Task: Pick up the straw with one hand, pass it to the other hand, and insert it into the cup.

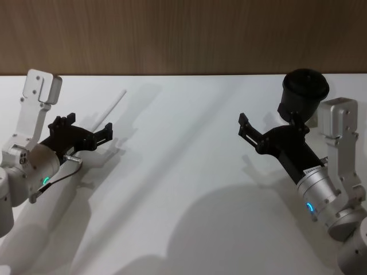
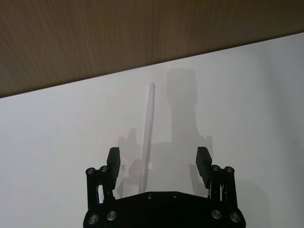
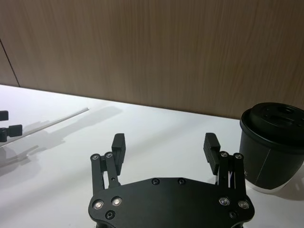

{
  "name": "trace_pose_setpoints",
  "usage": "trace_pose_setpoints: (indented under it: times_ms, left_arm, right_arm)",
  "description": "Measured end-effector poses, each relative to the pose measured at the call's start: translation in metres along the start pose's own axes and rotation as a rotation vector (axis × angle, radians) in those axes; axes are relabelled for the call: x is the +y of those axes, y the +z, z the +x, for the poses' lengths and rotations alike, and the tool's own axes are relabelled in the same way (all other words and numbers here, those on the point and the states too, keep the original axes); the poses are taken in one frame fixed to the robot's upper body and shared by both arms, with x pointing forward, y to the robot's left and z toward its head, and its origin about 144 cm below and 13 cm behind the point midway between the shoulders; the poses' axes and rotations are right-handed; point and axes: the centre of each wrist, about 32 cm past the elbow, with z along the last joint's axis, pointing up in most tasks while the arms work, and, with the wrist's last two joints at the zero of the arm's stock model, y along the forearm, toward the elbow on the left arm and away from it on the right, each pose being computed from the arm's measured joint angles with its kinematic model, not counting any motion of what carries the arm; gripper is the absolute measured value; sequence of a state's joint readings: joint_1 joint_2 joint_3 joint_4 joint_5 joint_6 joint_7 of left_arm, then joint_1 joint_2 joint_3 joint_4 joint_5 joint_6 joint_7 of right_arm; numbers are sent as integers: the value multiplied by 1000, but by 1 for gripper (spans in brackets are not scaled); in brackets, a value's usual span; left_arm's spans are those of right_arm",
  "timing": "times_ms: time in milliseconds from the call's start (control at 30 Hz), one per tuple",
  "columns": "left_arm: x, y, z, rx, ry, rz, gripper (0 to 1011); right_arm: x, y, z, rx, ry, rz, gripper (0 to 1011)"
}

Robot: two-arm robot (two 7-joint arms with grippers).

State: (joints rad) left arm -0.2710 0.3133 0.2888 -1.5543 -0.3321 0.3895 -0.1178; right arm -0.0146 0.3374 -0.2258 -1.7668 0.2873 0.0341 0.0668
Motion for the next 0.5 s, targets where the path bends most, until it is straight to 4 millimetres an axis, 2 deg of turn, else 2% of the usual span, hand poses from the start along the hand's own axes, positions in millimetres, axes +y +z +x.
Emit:
trace_pose_setpoints:
  times_ms: [500]
  left_arm:
    - [-4,-8,-1,13,5,-23,1003]
  right_arm:
    - [0,0,0,0,0,0,1001]
